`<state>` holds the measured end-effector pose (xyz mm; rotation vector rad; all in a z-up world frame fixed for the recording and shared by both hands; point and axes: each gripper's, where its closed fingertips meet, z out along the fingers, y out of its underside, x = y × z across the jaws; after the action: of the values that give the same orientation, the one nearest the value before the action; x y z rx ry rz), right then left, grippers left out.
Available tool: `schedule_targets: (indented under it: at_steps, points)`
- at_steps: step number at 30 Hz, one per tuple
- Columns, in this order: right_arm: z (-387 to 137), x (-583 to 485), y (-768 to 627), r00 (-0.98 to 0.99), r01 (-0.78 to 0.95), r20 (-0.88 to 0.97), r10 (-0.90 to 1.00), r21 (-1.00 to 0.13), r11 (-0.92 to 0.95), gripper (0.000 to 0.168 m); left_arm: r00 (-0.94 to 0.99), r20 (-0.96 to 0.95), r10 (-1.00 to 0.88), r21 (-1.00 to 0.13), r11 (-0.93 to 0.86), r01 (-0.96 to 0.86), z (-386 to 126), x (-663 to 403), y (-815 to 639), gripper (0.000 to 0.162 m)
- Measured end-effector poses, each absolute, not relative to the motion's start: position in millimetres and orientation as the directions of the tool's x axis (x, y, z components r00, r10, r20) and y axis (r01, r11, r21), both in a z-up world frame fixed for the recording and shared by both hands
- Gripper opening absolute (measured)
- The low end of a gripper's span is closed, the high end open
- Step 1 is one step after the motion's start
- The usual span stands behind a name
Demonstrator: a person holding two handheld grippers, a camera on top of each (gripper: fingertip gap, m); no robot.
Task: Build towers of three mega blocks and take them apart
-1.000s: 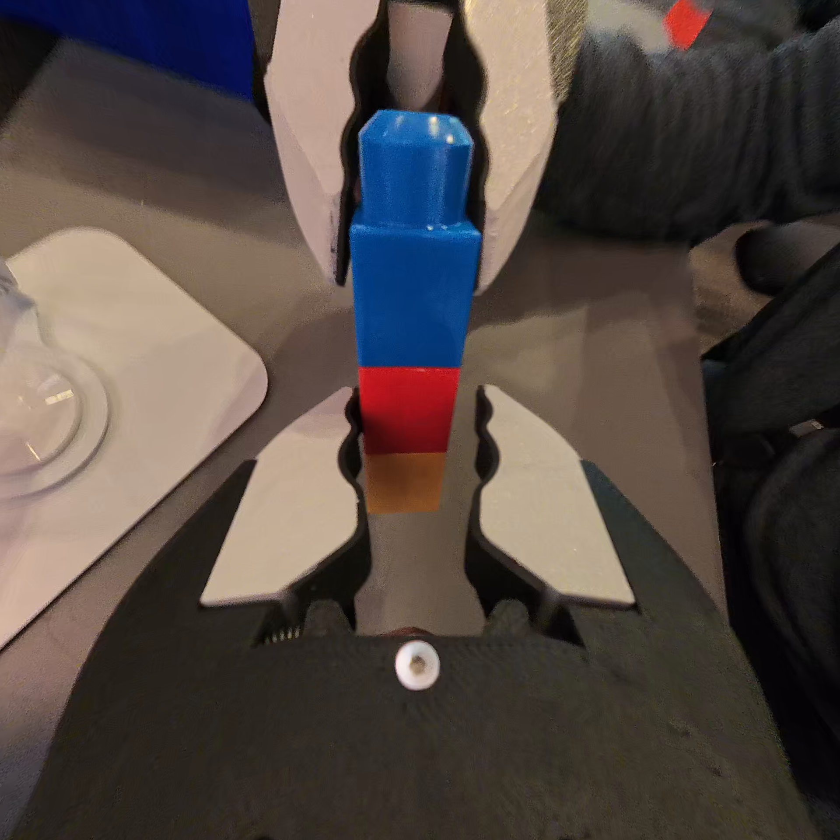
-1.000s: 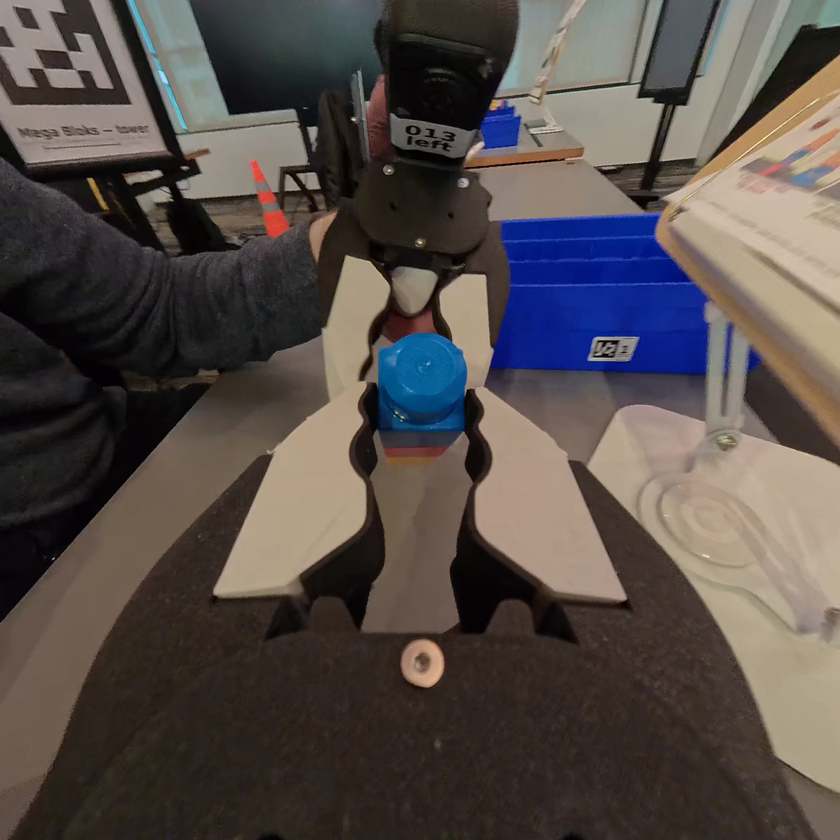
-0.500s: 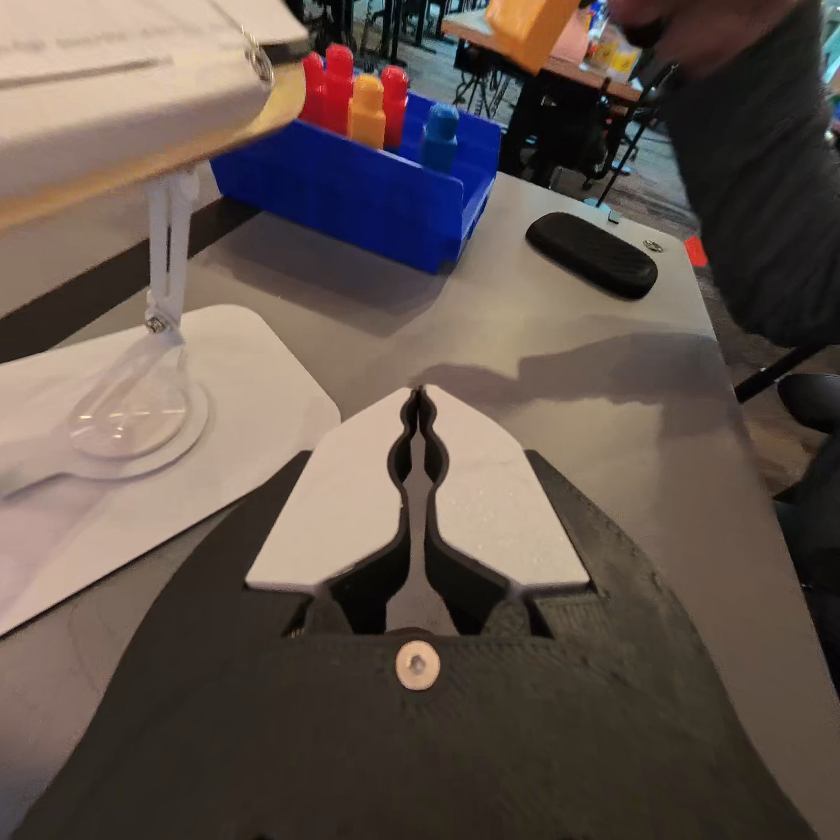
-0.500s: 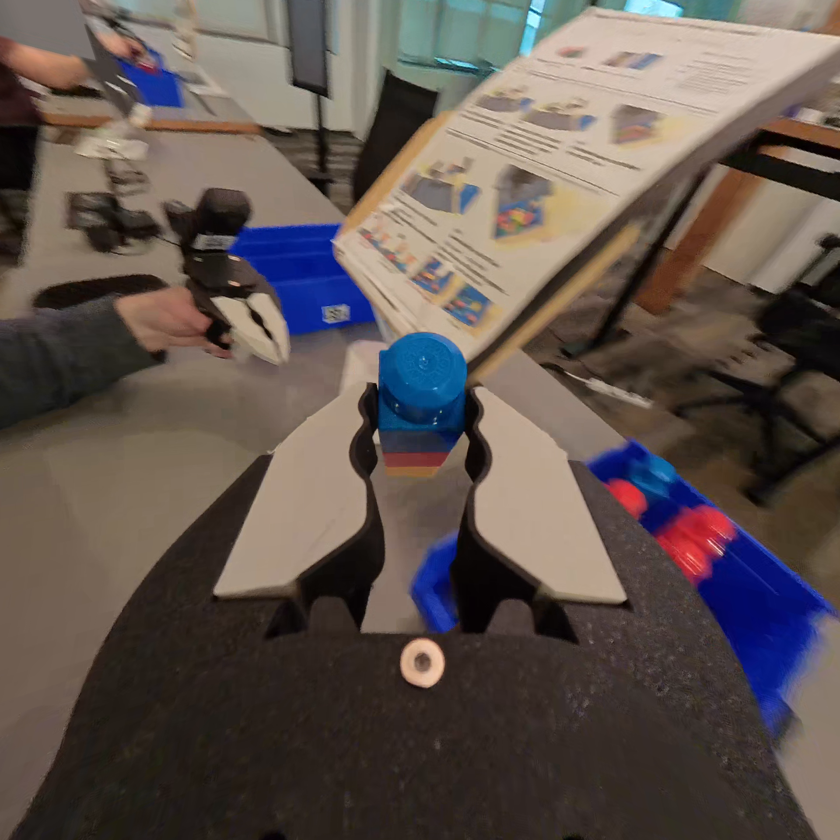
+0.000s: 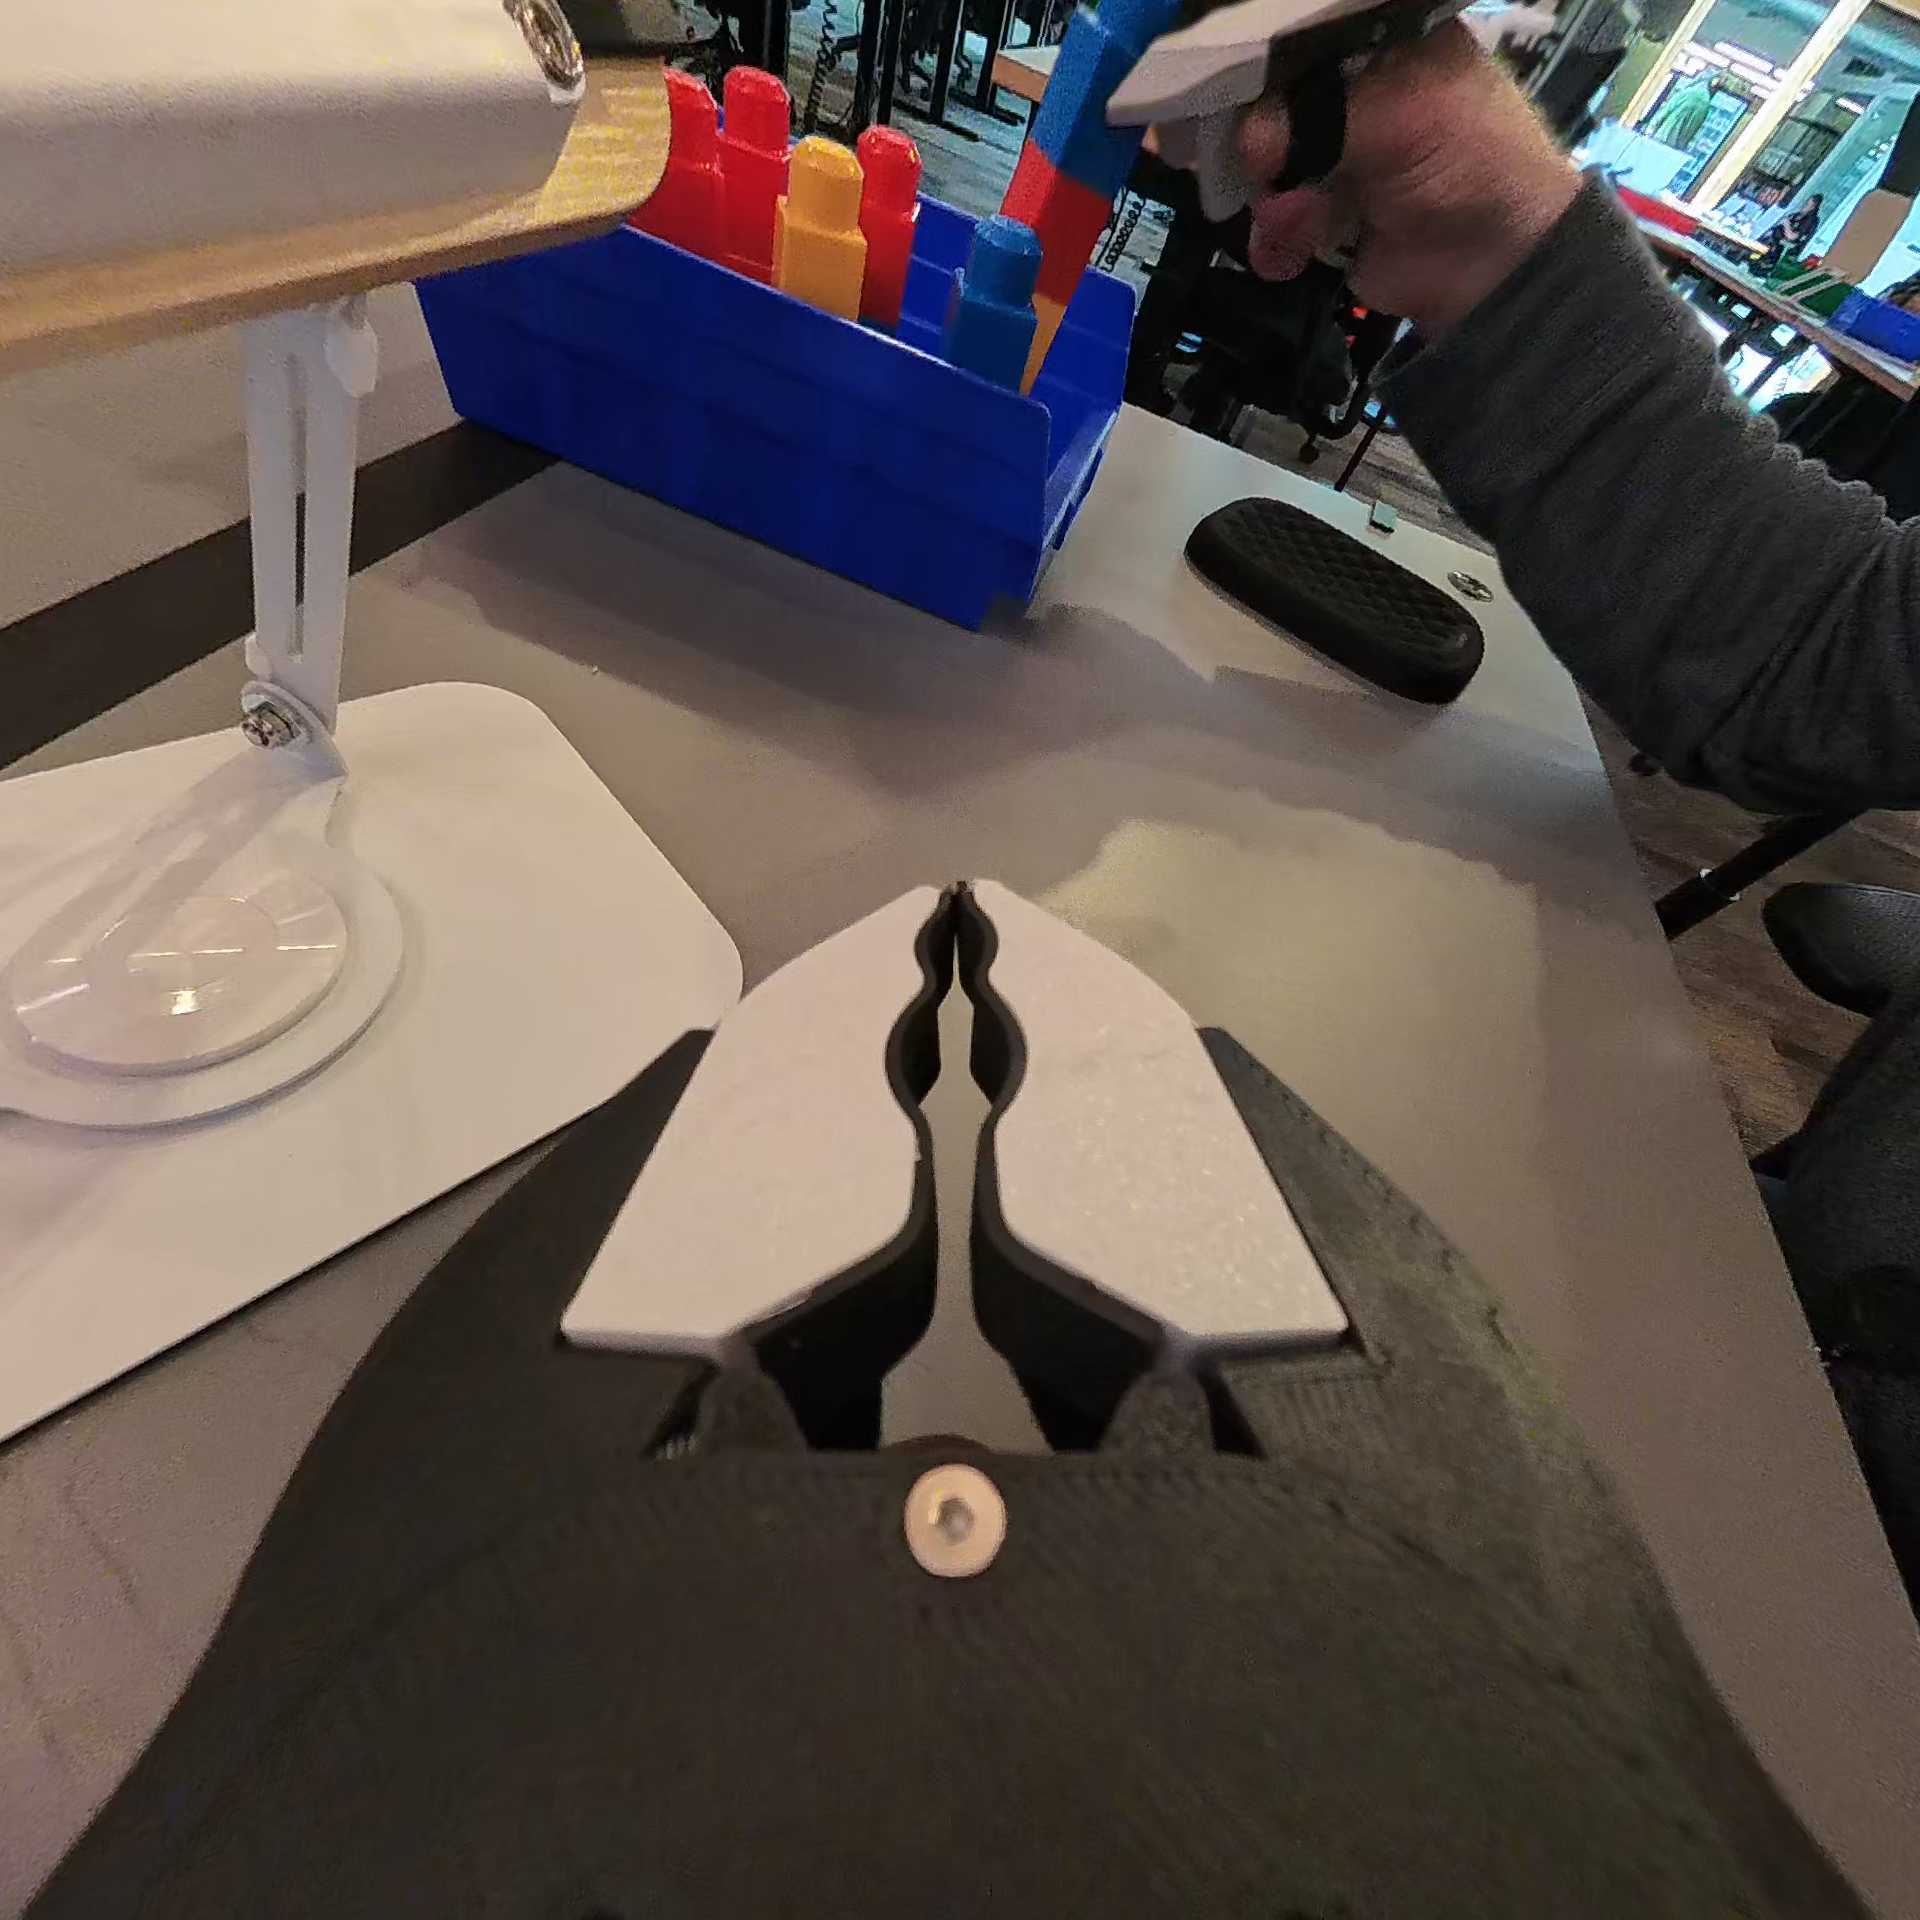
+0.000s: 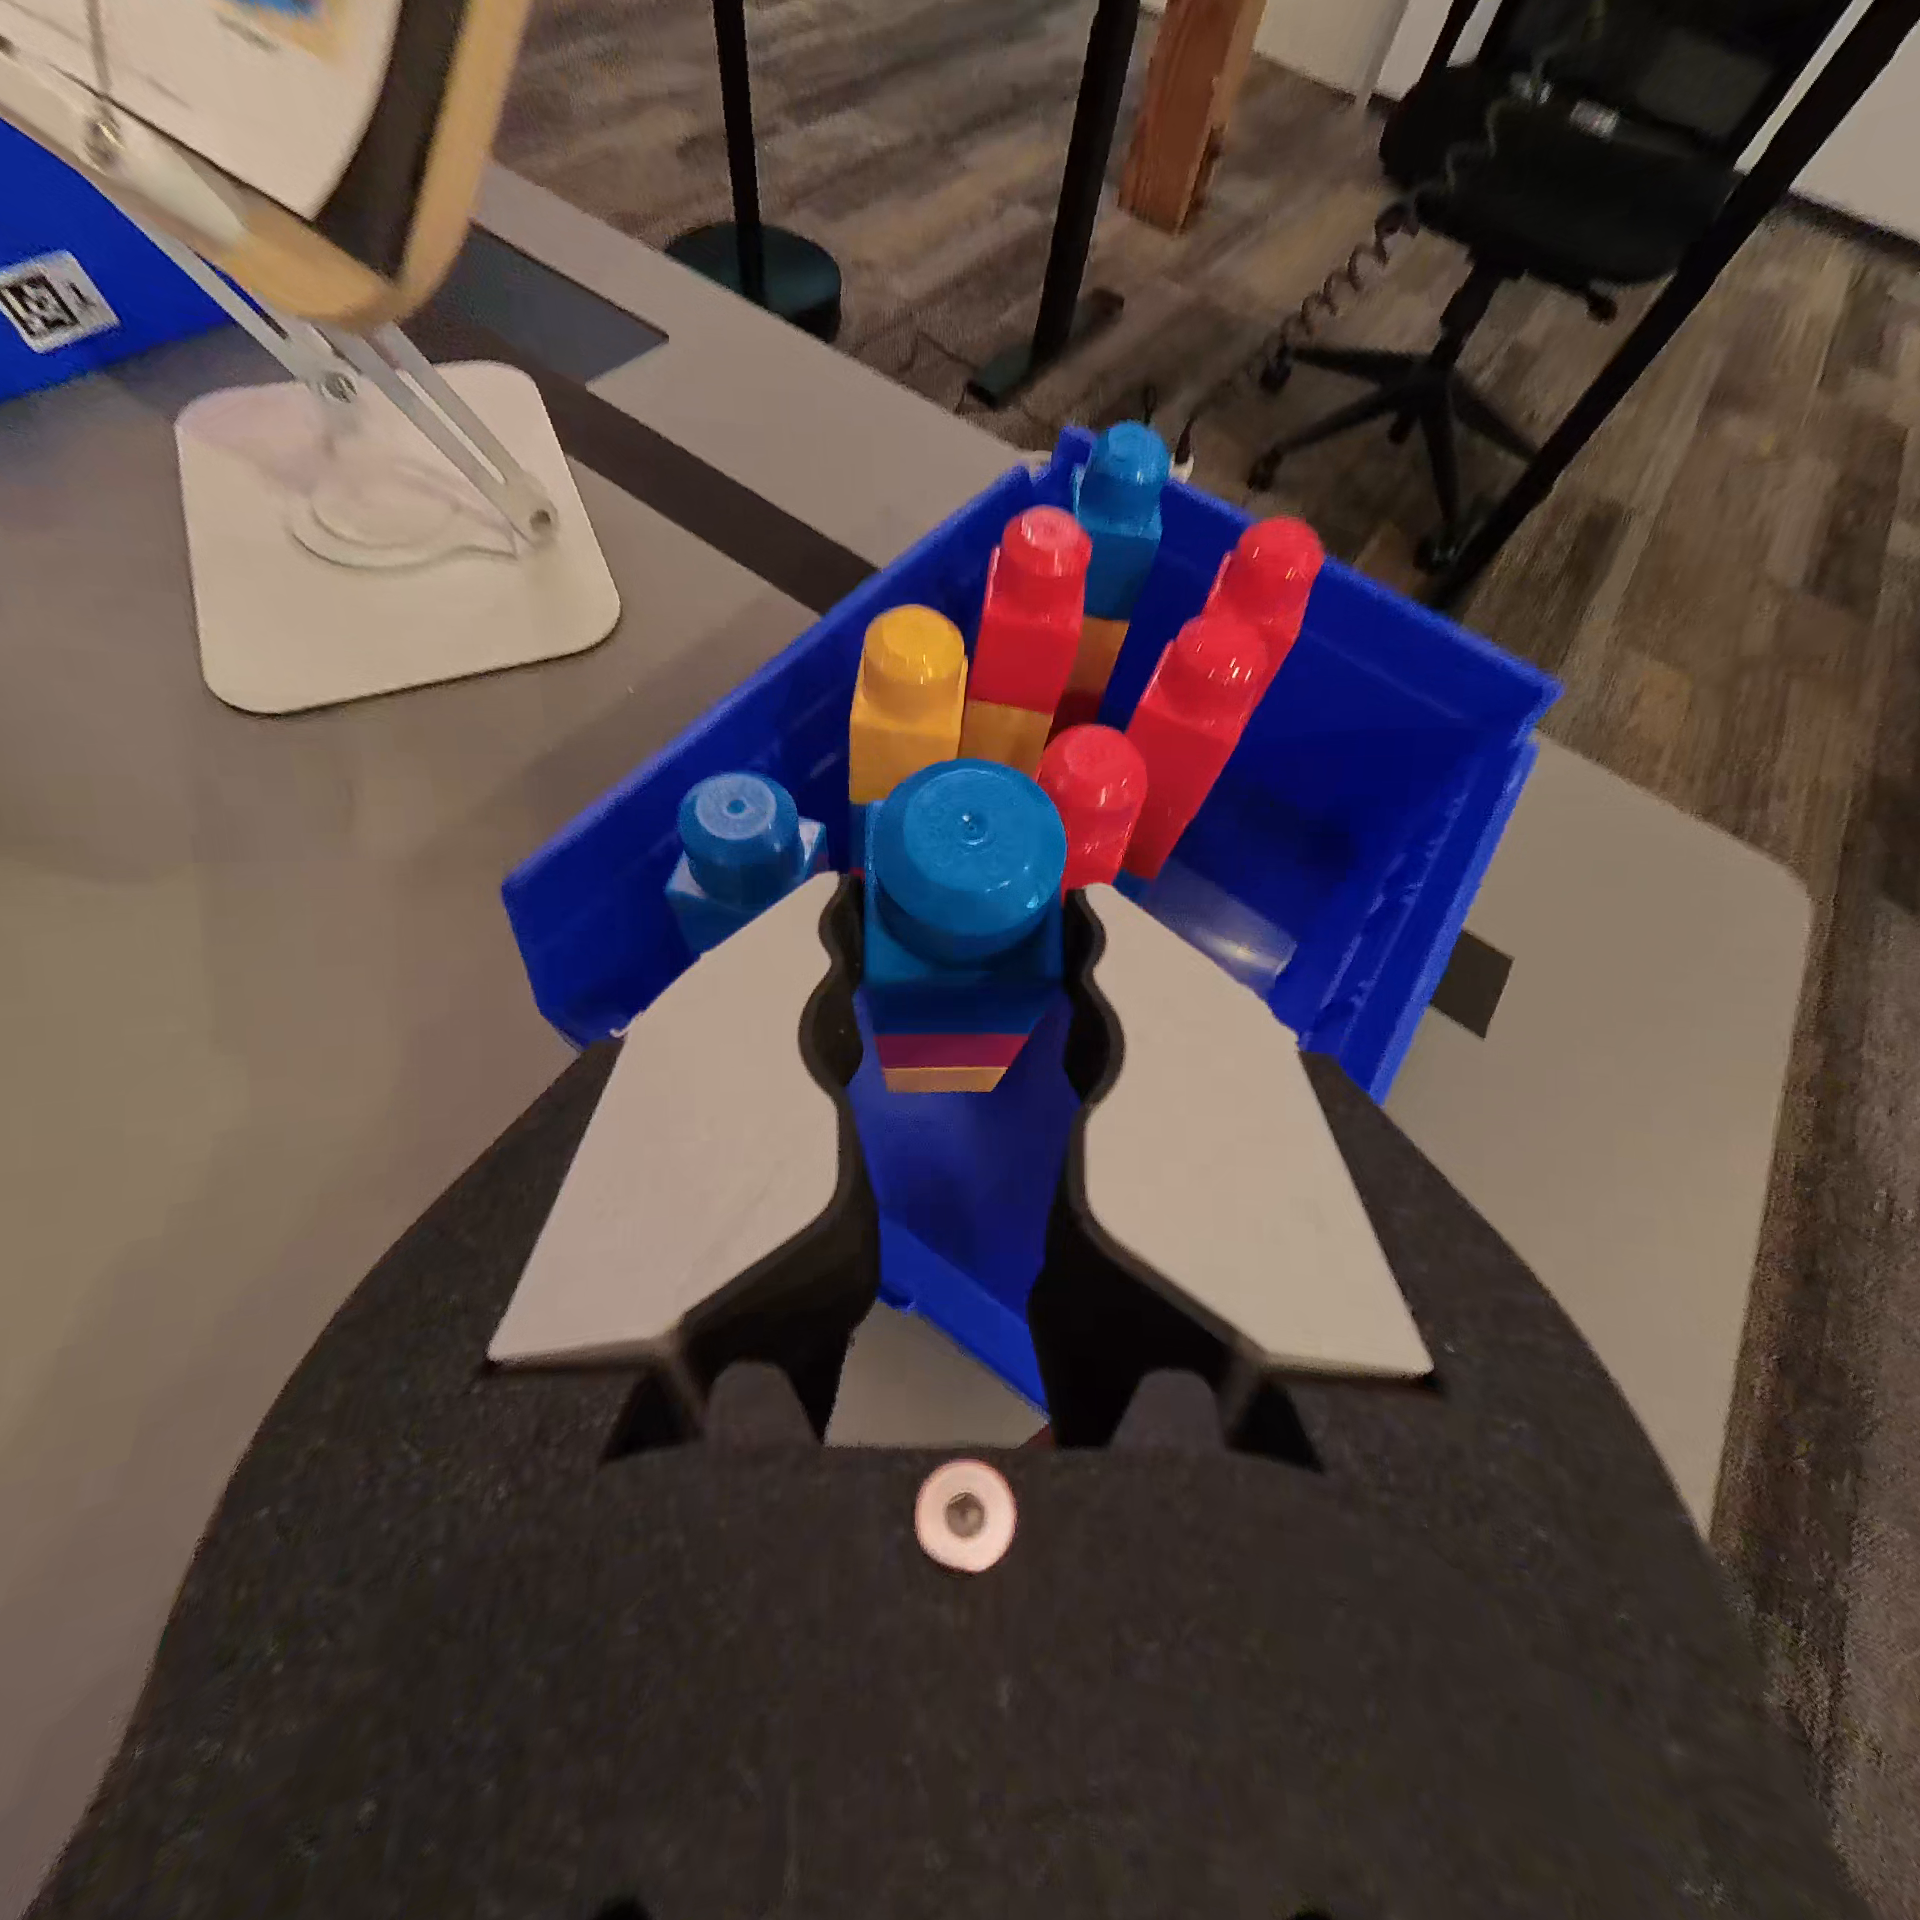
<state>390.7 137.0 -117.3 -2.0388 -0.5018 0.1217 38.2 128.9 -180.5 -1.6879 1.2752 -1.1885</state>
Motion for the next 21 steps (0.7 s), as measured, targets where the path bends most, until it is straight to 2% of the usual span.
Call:
schedule_targets:
  at_steps: [1, 10, 15, 21]
  points:
    - [-126.0, 390.4, 139.1, 0.909, 0.300, 0.114, 0.400, -0.846, -0.441, 0.036, 0.093, 0.254, -0.963, -0.907, -0.270, -0.322, -181.5, 39.0, 128.7, 0.000]
    - [-178.4, 389.5, 153.0, 0.913, 0.299, 0.069, 0.402, -0.784, -0.544, 0.036, 0.093, 0.264, -0.960, -0.899, -0.280, -0.336, -189.4, 41.3, 128.9, 0.000]
    - [-182.9, 389.1, 157.0, 0.920, 0.269, 0.041, 0.389, -0.787, -0.556, 0.038, 0.090, 0.263, -0.960, -0.894, -0.278, -0.351, -192.8, 41.6, 127.8, 0.000]
    - [-171.7, 391.4, 154.1, 0.923, 0.278, 0.069, 0.380, -0.800, -0.531, 0.048, 0.080, 0.263, -0.962, -0.898, -0.274, -0.343, -189.5, 39.9, 126.3, 0.001]
